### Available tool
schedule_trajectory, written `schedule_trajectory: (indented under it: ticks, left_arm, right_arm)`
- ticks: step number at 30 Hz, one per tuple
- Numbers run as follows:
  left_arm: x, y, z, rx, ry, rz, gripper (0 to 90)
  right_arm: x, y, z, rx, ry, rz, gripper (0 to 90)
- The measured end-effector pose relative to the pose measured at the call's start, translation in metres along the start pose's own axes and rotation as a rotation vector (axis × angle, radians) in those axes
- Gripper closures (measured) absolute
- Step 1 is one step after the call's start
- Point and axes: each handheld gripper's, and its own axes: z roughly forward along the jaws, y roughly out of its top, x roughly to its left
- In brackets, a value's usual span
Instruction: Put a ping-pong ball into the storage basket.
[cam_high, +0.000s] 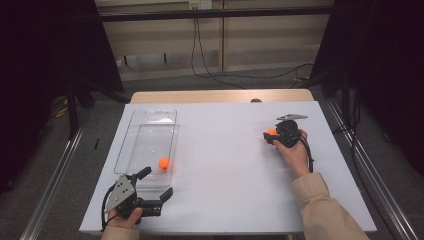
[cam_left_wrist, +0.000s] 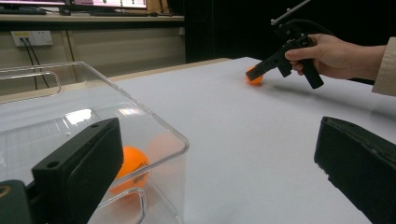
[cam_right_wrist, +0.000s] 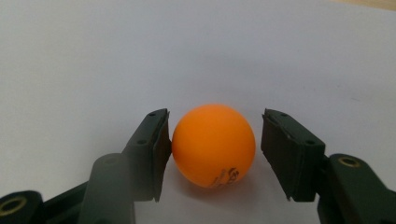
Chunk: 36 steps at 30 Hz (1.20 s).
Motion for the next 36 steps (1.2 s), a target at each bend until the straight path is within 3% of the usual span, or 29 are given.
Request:
schedule_trajectory:
  ticks: [12,24,28,36]
  left_arm:
    - [-0.0002,0.0000,0.0001,0.001,0.001,0.000,1.2]
    - [-0.0001,0.0003,-0.0003,-0.001,0.002,0.002,1.2]
    - [-0.0003,0.0001,-0.0001,0.000,0.002,0.000,1.2]
    - [-0.0005,0.0001,0.0000,-0.002,0.003,-0.007,1.1]
  right_arm:
    - [0.0005,-0.0011,0.0003,0.010,-0.001,-0.017,50.9]
    - [0.0024,-0.0022,-0.0002,0.031,-0.016,-0.049,51.1]
    - [-0.0003,-0.0062,-0.0001,0.042,-0.011,-0.033,51.2]
    - [0.0006,-0.0060,0.0000,0.037,-0.004,-0.048,51.4]
